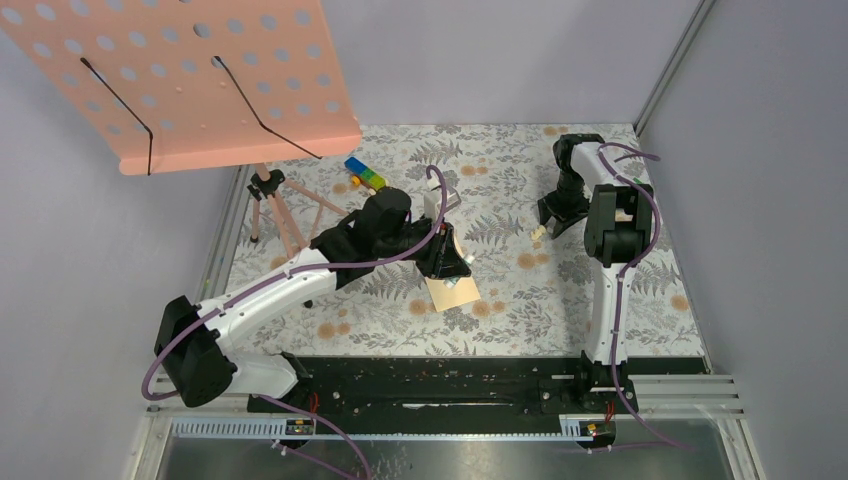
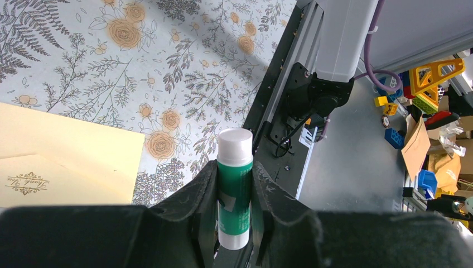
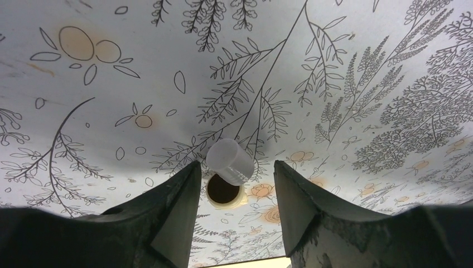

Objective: Place the letter into the envelope and seal it
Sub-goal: Pick up the solid glue cap from the center of the board.

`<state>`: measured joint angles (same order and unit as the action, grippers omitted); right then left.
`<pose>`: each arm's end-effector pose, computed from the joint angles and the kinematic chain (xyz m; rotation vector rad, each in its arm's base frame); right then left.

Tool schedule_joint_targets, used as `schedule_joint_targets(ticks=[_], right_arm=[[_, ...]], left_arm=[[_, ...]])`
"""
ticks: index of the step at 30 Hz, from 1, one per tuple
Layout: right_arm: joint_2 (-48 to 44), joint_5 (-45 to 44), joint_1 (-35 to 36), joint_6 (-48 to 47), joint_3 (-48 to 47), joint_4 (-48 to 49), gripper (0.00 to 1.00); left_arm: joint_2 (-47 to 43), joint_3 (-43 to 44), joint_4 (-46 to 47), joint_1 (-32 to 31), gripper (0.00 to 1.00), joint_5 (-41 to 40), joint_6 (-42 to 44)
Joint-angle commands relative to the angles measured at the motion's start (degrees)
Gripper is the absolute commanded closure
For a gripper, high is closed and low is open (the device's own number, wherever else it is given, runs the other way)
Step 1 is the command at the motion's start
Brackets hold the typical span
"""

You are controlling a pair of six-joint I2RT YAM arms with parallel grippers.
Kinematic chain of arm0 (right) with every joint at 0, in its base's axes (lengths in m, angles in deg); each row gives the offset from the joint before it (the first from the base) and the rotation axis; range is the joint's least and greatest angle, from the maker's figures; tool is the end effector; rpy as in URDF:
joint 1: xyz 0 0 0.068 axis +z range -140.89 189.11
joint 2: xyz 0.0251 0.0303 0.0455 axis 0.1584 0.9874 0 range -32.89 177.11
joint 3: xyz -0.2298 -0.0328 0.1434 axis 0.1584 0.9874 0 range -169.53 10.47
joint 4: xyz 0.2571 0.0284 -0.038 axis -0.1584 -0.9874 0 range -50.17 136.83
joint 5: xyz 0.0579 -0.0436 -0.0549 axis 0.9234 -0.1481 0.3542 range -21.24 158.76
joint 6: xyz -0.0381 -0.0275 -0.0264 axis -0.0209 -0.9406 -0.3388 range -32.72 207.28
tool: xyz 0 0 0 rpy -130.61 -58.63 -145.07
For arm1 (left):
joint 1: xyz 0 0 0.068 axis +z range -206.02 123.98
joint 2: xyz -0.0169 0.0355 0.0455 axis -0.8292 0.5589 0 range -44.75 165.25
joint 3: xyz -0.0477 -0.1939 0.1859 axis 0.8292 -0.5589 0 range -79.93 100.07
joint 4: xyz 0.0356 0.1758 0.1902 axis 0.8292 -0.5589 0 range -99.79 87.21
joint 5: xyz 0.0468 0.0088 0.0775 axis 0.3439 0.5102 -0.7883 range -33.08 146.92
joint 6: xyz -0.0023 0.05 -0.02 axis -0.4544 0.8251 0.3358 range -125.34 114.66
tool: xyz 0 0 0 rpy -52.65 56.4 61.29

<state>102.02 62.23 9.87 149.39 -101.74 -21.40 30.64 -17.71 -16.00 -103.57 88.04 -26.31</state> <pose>0.4538 0.0019 0.1519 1.5762 2.6598 -0.1635 0.1884 -0.2333 0.3252 0.8686 2.0373 -1.2642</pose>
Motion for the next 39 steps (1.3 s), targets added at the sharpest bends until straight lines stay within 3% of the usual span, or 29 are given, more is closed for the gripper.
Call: schedule_joint_targets(ticks=[1, 16, 29, 39], right_arm=[[-2.87, -2.31, -0.4, -1.33, -1.05, -1.17, 0.42], [-1.17, -1.02, -3.04, -6.07, -2.9, -1.38, 0.48], [-2.64, 0.68, -3.13, -5.22, -0.6, -0.8, 0.35], [-4.03, 2.0, -3.04, -4.56, 1.84, 0.46, 0.4]], left_arm=[[0.19, 2.25, 3.02, 0.33, 1.0, 1.43, 0.23], [1.59, 2.83, 3.91, 0.35, 1.0, 1.99, -0.21], [1.47, 3.03, 3.55, 0.33, 1.0, 2.32, 0.04], [2.18, 3.75, 3.94, 0.3, 1.0, 2.9, -0.12]])
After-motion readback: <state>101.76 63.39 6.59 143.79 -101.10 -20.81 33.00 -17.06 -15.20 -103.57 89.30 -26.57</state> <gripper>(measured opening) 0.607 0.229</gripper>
